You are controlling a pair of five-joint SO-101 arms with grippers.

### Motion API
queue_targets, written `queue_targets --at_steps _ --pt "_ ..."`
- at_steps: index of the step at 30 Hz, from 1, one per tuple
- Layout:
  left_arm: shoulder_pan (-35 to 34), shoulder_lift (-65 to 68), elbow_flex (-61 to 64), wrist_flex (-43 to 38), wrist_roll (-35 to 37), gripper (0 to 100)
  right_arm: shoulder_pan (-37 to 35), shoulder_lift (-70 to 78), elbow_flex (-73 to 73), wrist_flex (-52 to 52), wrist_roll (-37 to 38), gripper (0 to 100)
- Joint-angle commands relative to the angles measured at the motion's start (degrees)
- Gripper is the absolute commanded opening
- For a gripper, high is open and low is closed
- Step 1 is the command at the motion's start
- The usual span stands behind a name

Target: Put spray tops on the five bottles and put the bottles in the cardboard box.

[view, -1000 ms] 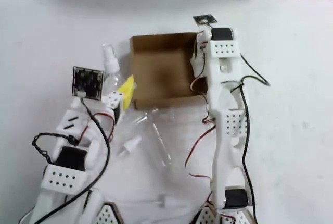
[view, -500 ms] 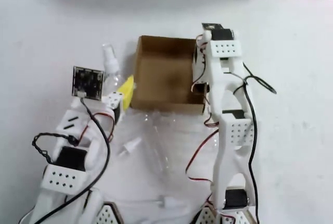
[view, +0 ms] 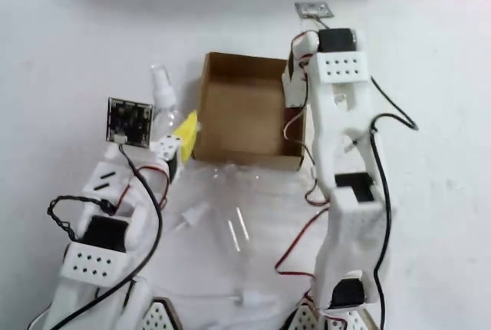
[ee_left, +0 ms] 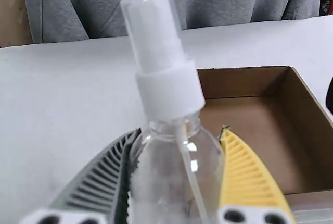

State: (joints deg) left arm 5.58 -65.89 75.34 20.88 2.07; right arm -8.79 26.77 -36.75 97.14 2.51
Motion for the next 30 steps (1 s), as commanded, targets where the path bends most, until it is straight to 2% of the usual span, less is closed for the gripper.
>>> queue_targets --at_steps 1,3,6,10,17,25,30 --pt "-0.2 0.6 -2.7 -4.8 0.7 6 -0.6 -12.3 5.5 1.6 0.8 2.3" --pt "-0.1 0.6 -2.8 -5.9 0.7 2 -1.8 -17.5 11.0 1.5 1.1 1.5" --pt "0.0 0.6 -2.8 -7.5 1.5 2 -4.3 -24.8 18.7 1.4 4.8 1.6" --pt "0.0 0.6 -2.8 -9.8 6.7 2 -8.1 -34.8 27.0 0.6 7.7 1.6" --pt "0.0 1.5 -5.3 -10.1 7.3 2 -13.8 -53.1 45.1 -9.8 11.7 1.6" --pt "0.0 20.9 -19.2 -9.8 7.5 2 -18.2 -65.2 66.4 -28.7 11.2 1.6" --pt "0.0 30.6 -24.9 -10.1 7.6 2 -27.1 -69.1 75.1 -36.9 11.2 1.6"
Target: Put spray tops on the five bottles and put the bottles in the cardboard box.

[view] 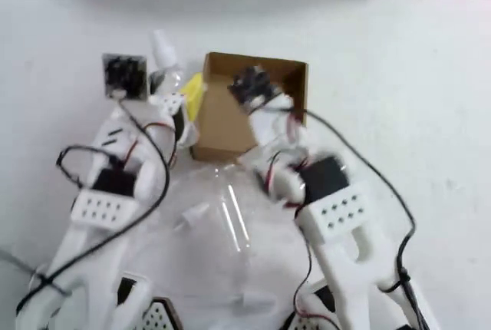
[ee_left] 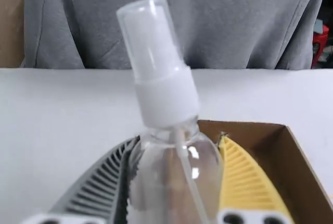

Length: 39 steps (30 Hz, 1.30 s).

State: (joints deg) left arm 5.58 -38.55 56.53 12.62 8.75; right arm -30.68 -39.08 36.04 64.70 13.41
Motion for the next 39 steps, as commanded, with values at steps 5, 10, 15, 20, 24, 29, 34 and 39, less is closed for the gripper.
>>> queue_targets --at_steps 5,10,15,20,24,29,34,39 --pt "0.9 3.1 -6.0 -1.2 0.6 2 -13.7 -8.5 10.5 -11.7 0.5 1.6" --pt "4.7 -4.5 -0.2 -1.0 0.5 2 -17.8 -15.8 19.2 -20.2 0.7 1.7" --pt "7.8 -12.0 4.7 -1.0 0.5 2 -20.1 -20.9 29.8 -34.8 0.4 1.8" --pt "7.9 -16.3 7.0 -0.6 0.5 2 -19.1 -21.8 36.8 -47.0 0.3 1.8" --pt "7.9 -18.7 8.7 -0.6 0.5 2 -17.8 -21.8 37.6 -49.8 0.3 1.7" --pt "7.9 -22.9 11.2 -0.5 0.5 2 -14.5 -21.8 38.9 -53.1 0.2 1.8" --pt "7.9 -27.9 13.8 -0.5 0.5 2 -14.0 -21.8 43.1 -60.4 0.2 1.7" --pt "7.9 -29.9 15.4 -0.4 0.5 2 -12.3 -21.8 43.2 -61.1 0.2 1.7"
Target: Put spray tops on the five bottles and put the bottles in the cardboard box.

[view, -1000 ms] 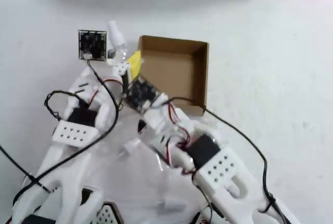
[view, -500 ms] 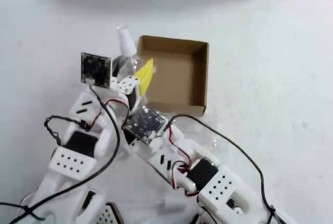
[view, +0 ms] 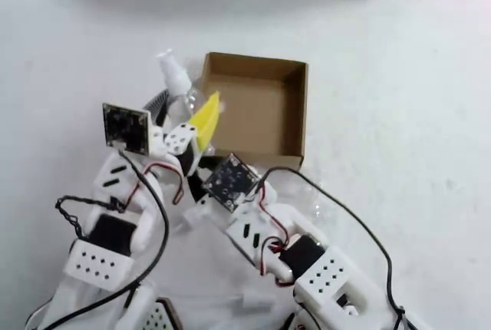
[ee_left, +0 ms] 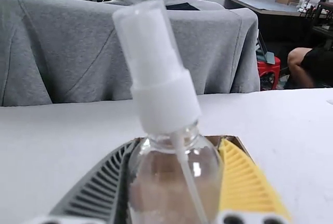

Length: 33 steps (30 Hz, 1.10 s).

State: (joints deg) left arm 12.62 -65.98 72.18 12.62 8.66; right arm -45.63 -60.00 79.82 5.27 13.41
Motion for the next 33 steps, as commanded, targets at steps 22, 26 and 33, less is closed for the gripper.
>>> queue_targets --at_steps 22,26,33 --pt "0.4 10.2 -9.7 -3.9 0.6 2 29.6 -1.0 -13.8 28.0 0.2 1.6" --pt "0.3 24.2 -18.2 -4.5 0.5 2 38.6 -0.8 -12.7 22.2 -4.7 1.6" --pt "0.3 45.8 -28.4 -16.9 0.5 2 42.8 0.5 -11.1 17.5 -7.5 1.8"
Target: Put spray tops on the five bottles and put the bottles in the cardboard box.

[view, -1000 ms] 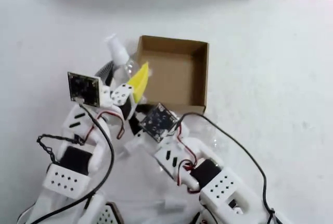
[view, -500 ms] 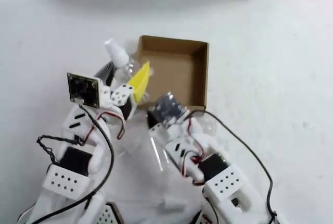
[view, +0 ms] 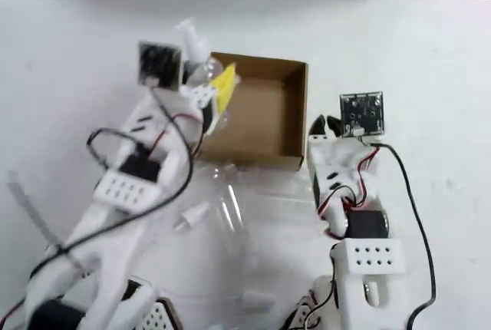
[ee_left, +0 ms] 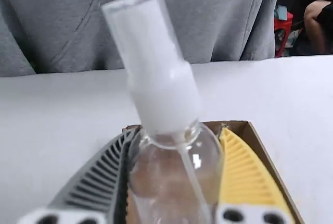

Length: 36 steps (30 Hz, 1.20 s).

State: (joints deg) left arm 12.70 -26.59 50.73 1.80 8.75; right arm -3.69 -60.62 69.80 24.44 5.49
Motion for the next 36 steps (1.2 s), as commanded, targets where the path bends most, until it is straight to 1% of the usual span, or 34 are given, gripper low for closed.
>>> queue_targets --at_steps 1,6,12,16,20,26,29,33,36 --pt "0.2 9.3 -8.2 -7.7 0.4 2 0.9 2.4 -1.2 -1.8 1.1 1.8" --pt "-0.3 21.5 -15.7 -12.7 0.4 2 2.9 13.1 -4.4 -6.1 1.8 1.8" --pt "-2.2 32.2 -22.7 -17.2 0.4 2 6.2 27.0 -12.9 -6.2 1.4 1.7" --pt "-4.0 37.8 -26.6 -18.0 0.4 2 6.7 32.5 -16.4 -6.2 1.4 1.7" --pt "-4.4 42.8 -29.1 -19.6 0.4 2 6.8 33.6 -17.1 -6.2 1.3 1.7" --pt "-3.9 50.4 -29.5 -33.4 0.4 2 6.8 33.6 -17.1 -6.2 1.6 1.7" --pt "-3.9 53.3 -29.5 -37.7 0.4 2 6.8 33.6 -17.1 -6.2 1.7 1.7" --pt "-4.2 55.7 -31.5 -38.9 0.2 2 6.6 33.6 -17.1 -6.2 1.8 1.7" --pt "-4.2 57.1 -33.0 -38.9 -4.3 2 6.5 33.6 -17.1 -6.1 1.8 1.7"
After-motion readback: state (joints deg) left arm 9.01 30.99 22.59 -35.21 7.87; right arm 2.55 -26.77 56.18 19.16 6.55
